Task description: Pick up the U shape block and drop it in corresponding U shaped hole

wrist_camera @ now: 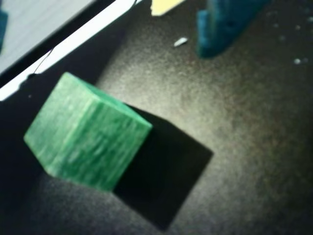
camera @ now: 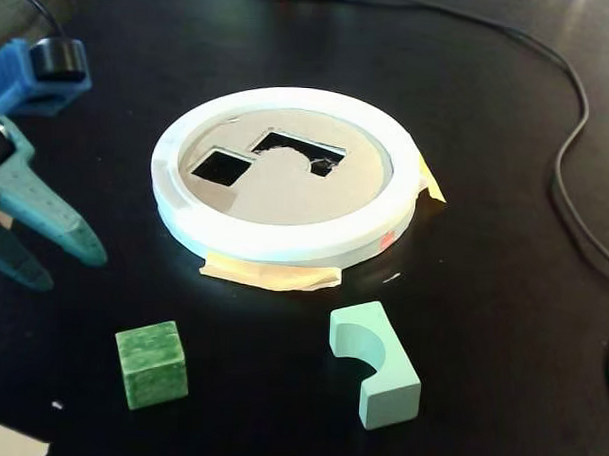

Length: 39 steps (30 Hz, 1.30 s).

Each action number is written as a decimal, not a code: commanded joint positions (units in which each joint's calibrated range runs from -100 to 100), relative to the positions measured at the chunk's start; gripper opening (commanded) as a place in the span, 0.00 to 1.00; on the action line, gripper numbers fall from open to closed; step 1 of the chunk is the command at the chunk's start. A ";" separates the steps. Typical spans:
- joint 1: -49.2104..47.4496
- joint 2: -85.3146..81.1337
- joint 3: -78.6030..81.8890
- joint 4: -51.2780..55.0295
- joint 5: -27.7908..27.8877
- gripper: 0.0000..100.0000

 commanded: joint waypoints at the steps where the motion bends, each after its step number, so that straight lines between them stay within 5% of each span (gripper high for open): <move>1: -0.40 -0.53 0.19 -0.81 -0.10 0.64; 39: 0.97 -0.53 0.28 -0.81 -0.10 0.64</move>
